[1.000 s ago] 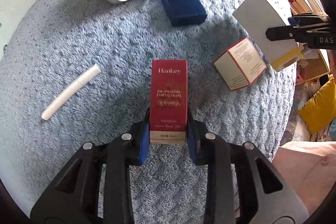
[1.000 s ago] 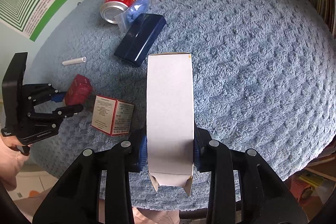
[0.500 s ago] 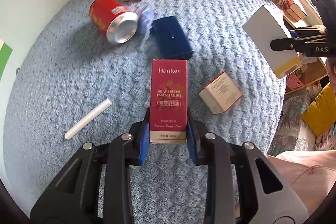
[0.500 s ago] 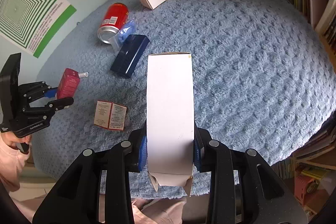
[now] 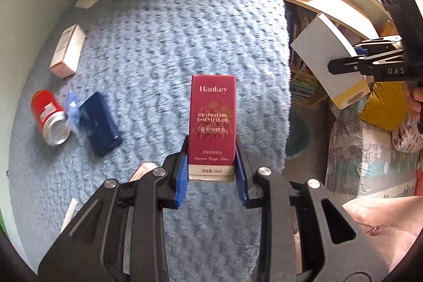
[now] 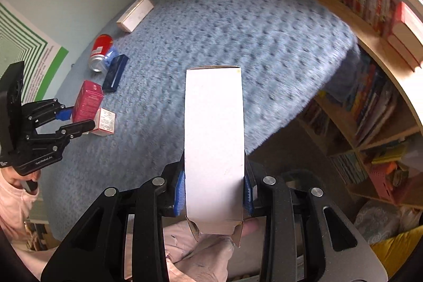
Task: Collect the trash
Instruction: 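Drop the red box from the left tool while the right tool drops the white box into the wastebasket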
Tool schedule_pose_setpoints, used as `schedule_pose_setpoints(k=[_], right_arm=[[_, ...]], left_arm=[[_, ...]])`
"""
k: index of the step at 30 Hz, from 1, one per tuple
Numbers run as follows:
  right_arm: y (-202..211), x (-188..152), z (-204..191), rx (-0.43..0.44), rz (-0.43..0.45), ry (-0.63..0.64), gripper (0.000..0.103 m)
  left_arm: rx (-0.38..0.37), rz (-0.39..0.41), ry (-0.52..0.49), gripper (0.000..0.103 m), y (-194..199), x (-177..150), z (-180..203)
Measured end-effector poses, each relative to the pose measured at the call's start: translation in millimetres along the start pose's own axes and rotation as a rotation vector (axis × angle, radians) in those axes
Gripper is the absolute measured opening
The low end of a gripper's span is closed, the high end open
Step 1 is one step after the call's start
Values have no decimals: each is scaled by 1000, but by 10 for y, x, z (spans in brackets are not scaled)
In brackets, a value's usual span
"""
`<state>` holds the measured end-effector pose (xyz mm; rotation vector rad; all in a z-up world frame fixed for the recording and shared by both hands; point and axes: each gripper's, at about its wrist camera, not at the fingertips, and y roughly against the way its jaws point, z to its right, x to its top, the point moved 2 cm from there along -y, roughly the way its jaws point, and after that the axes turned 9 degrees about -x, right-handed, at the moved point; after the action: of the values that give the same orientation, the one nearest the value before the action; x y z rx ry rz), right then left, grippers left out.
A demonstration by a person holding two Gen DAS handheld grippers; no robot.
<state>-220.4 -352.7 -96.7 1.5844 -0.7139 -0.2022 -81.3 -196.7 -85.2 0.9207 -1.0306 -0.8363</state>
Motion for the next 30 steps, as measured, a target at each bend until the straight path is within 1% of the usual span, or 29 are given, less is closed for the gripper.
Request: schedule_pose_setpoints(k=[7, 12, 16, 22, 25, 30], right_arm=[[125, -587, 796, -55, -14, -187, 34], [132, -1015, 1212, -74, -37, -309, 34], [67, -1321, 1498, -72, -69, -403, 34], [-106, -1676, 1805, -49, -113, -512, 34], [-239, -1798, 1909, -32, -137, -544, 34], [-501, -1948, 2082, -9, -171, -581, 34]], left_arm=[[-85, -66, -152, 27, -399, 309, 769], [-138, -128, -257, 27, -741, 448, 1283], [-175, -182, -317, 27, -1038, 517, 1641], [-225, -277, -381, 27, -1578, 531, 2105], [-234, -320, -407, 27, -1834, 483, 2306], [-236, -390, -430, 27, -2253, 409, 2498]])
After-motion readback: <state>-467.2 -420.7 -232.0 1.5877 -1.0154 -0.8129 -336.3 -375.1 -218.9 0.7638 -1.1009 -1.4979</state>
